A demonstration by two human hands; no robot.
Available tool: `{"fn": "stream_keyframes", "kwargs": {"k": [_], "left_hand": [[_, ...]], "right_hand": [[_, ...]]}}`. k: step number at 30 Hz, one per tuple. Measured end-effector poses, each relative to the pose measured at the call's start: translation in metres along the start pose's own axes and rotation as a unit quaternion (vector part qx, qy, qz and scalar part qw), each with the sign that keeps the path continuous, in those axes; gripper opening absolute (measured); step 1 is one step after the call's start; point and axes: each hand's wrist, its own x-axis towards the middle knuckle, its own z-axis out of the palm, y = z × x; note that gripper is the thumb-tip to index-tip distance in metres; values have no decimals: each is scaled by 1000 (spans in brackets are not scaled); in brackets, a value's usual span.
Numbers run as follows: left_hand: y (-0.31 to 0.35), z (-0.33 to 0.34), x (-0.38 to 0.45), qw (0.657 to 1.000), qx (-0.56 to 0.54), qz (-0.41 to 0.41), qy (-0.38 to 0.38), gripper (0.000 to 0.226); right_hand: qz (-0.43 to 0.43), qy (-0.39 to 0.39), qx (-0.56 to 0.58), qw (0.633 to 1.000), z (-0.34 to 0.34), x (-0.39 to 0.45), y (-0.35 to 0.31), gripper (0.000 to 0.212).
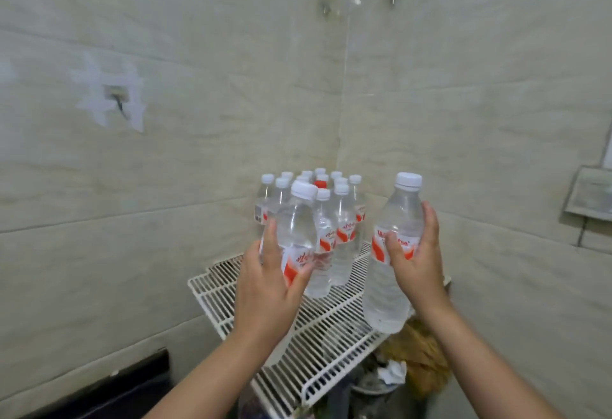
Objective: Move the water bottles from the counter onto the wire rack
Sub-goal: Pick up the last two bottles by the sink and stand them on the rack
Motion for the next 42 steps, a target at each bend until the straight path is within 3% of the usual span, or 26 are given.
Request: {"fn": "stream_keyframes", "kwargs": {"k": [5, 15, 16, 19, 24, 28, 34, 36, 40, 42], "left_hand": [[23, 91, 45, 999, -13, -33, 20, 80], [70, 238, 94, 979, -38, -132, 148, 75], [74, 252, 98, 976, -39, -148, 157, 73], [81, 288, 107, 965, -47, -196, 165, 74], [75, 318, 108, 953, 17, -251, 168, 75], [71, 309, 110, 947, 58, -292, 118, 82], [73, 261, 126, 980, 33, -169, 103, 54], [73, 240, 153, 987, 19, -148, 61, 50], [84, 227, 184, 975, 89, -157, -131, 51], [87, 227, 188, 966, 160, -150, -138, 51]], "right_hand": [[-16, -44, 53, 998, 11, 73, 87, 74], [8, -147, 91, 985, 31, 161, 187, 61], [15, -154, 96, 983, 32, 162, 190, 66], [14, -174, 99, 980, 36, 164, 202, 109], [11, -230, 88, 969, 37, 165, 219, 54], [17, -253, 98, 962, 35, 169, 231, 44], [15, -245, 146, 958, 21, 212, 206, 45], [-19, -304, 149, 941, 20, 234, 187, 46], [-62, -460, 58, 884, 18, 257, 168, 44], [-109, -488, -11, 866, 10, 263, 167, 45]]}}
